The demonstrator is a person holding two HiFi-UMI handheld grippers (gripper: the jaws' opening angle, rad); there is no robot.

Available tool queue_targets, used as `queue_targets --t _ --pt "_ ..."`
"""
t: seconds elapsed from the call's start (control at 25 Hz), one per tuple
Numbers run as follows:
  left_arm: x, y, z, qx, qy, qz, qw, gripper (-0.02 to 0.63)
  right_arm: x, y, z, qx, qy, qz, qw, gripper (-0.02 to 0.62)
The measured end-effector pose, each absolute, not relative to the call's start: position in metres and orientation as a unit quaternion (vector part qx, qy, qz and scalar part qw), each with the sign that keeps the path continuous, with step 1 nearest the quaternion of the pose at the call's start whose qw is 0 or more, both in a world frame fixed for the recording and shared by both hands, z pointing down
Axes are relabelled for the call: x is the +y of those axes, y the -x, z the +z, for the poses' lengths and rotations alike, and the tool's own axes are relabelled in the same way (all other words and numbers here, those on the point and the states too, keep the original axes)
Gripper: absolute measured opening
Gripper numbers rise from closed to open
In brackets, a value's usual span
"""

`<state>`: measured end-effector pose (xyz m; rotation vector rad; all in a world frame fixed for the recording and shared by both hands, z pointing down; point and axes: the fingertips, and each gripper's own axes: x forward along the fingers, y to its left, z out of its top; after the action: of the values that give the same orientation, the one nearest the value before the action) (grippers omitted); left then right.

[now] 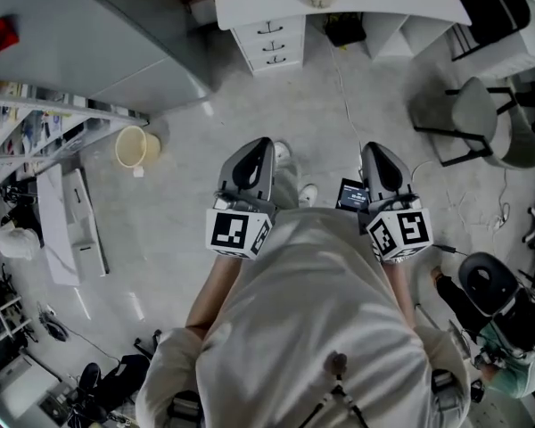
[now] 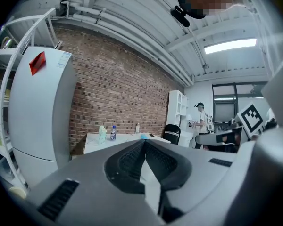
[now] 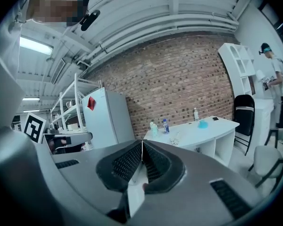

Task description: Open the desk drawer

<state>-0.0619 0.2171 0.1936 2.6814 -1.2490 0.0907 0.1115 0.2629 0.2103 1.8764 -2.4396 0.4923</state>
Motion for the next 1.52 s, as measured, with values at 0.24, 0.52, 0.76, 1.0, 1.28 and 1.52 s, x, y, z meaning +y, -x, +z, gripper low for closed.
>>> queue_targets --t 0.24,0.52,0.76,1.0,1.28,1.52 --pt "0.163 0.038 0.213 -0.400 -0.910 0.038 0.103 0.008 0.219 -0.127 0.221 -0.772 -0.613 0.168 0.028 0.026" --pt "0.074 0.010 0.227 -0.383 -0.915 0.042 0.115 0.009 0.132 -0.143 0.235 -0.768 -0.611 0.181 0.059 0.028" --pt "0.018 0.014 0.238 -0.375 -0.919 0.056 0.112 0.009 0.062 -0.137 0.229 -0.774 -0.607 0.173 0.057 0.028" --pt "-0.046 0.024 0.261 -0.385 -0.912 0.073 0.125 0.008 -0.008 -0.127 0.247 -0.778 -0.595 0.194 0.045 0.028" --pt "-0.100 0.023 0.290 -0.397 -0.906 0.086 0.118 0.008 -0.076 -0.115 0.287 -0.794 -0.568 0.211 0.046 0.028" --pt "-0.126 0.001 0.345 -0.407 -0.899 0.124 0.104 0.008 -0.116 -0.115 0.350 -0.810 -0.537 0.230 0.054 0.028"
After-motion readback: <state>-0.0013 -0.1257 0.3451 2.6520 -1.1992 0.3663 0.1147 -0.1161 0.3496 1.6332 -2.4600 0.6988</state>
